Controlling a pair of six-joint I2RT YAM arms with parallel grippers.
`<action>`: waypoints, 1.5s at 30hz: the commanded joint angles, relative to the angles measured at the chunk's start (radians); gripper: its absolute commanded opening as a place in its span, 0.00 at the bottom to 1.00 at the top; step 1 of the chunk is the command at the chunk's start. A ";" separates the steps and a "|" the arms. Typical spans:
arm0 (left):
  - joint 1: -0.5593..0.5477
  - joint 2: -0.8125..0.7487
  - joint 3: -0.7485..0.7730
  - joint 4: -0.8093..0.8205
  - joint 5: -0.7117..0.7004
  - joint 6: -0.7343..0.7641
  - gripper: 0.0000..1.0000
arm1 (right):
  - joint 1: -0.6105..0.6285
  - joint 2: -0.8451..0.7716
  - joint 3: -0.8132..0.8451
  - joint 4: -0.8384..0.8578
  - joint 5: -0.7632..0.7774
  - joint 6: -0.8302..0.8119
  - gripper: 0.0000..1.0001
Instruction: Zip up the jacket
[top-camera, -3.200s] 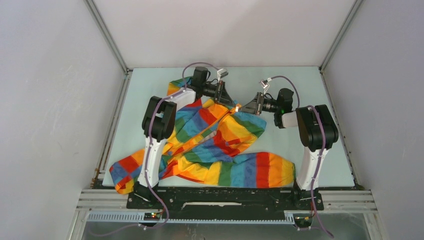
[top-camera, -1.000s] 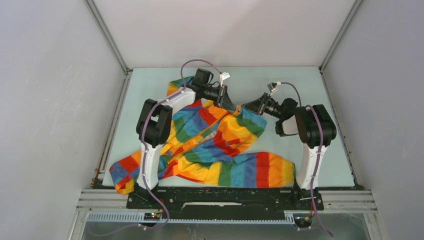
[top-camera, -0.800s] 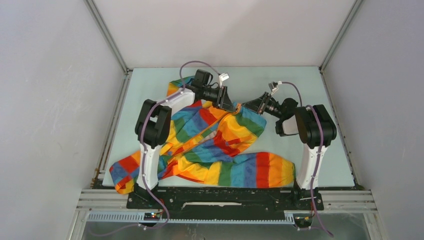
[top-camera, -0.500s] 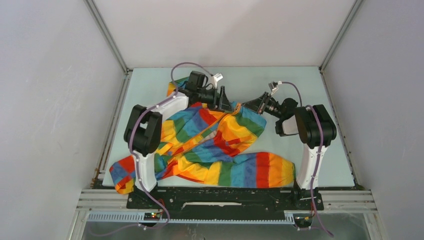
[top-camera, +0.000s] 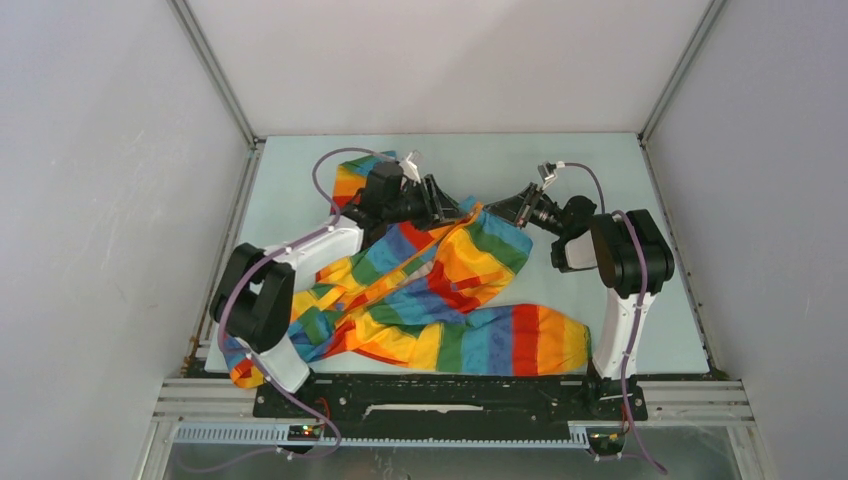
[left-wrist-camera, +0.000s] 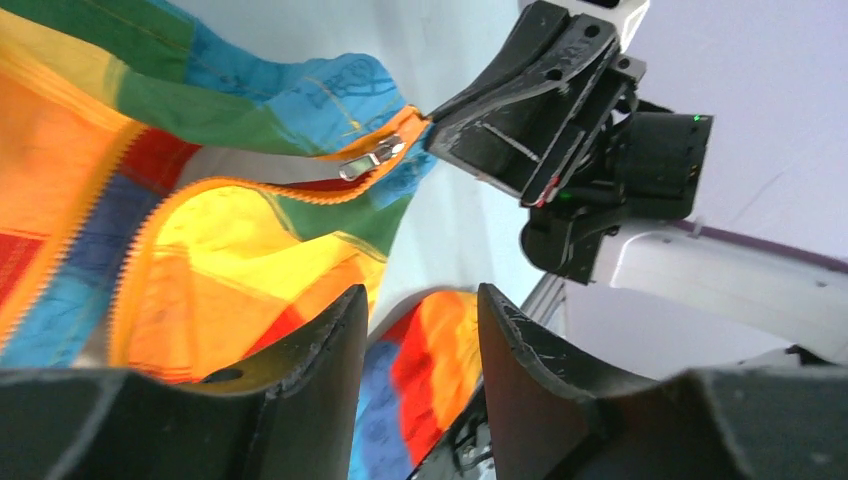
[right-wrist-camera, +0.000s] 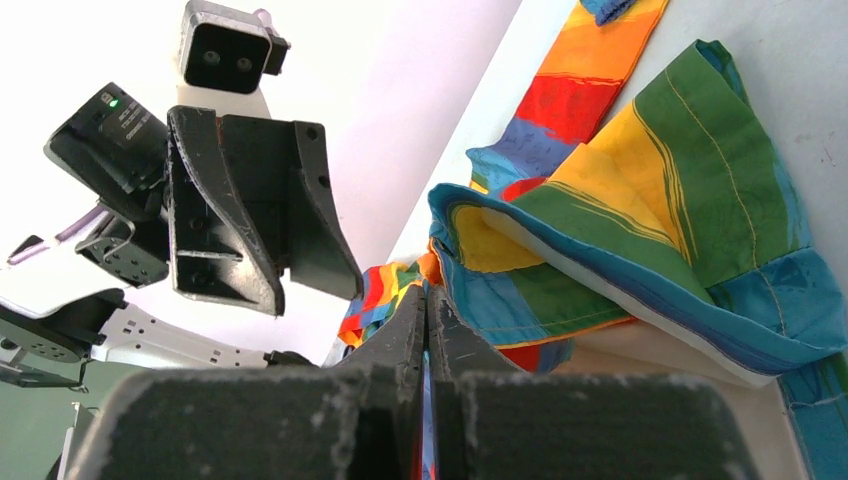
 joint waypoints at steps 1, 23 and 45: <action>-0.035 0.019 -0.019 0.193 -0.071 -0.181 0.47 | 0.003 -0.053 0.012 0.073 0.008 -0.016 0.00; -0.046 0.156 0.032 0.305 -0.144 -0.294 0.50 | 0.004 -0.055 0.012 0.073 0.002 -0.015 0.00; -0.062 0.203 0.034 0.444 -0.105 -0.363 0.46 | 0.006 -0.059 0.014 0.072 -0.005 -0.018 0.00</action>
